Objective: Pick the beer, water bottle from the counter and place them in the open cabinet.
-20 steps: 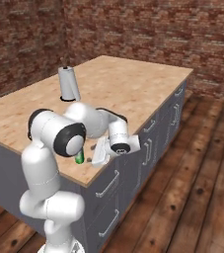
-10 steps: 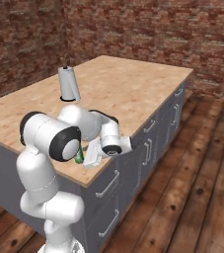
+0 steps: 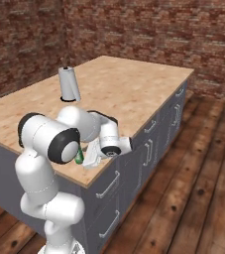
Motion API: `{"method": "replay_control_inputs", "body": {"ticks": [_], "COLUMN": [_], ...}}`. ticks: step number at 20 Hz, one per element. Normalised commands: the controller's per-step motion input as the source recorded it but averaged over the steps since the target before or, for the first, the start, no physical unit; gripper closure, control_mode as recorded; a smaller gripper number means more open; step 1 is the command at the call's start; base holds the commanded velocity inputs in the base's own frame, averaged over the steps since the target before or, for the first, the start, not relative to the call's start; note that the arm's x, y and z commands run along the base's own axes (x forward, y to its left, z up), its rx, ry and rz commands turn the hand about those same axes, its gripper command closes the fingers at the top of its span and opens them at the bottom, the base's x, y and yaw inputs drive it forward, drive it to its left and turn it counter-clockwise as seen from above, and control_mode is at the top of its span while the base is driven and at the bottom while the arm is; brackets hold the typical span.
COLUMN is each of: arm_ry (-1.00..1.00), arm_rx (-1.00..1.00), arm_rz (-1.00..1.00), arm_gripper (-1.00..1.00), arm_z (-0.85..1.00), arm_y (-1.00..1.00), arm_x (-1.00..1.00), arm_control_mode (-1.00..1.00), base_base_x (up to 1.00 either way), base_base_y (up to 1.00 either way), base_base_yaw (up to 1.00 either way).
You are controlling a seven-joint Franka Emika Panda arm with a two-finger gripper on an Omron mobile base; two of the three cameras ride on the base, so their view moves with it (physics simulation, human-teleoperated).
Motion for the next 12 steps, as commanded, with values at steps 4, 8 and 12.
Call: {"method": "replay_control_inputs", "body": {"ticks": [4,8,12], "arm_ry": [0.0,0.0,0.02], "arm_rx": [0.0,0.02,0.0], "arm_rz": [0.0,0.0,0.0], "arm_gripper": [-1.0,-1.0,-1.0], "arm_z": [0.0,0.0,0.0], "arm_y": [-0.17,-0.3,-0.04], "arm_x": [0.33,0.46,0.2], "arm_control_mode": [-1.0,-1.0,-1.0], "base_base_x": [0.0,0.0,0.0], "base_base_y": [0.0,0.0,0.0], "base_base_yaw": [0.0,0.0,0.0]}}
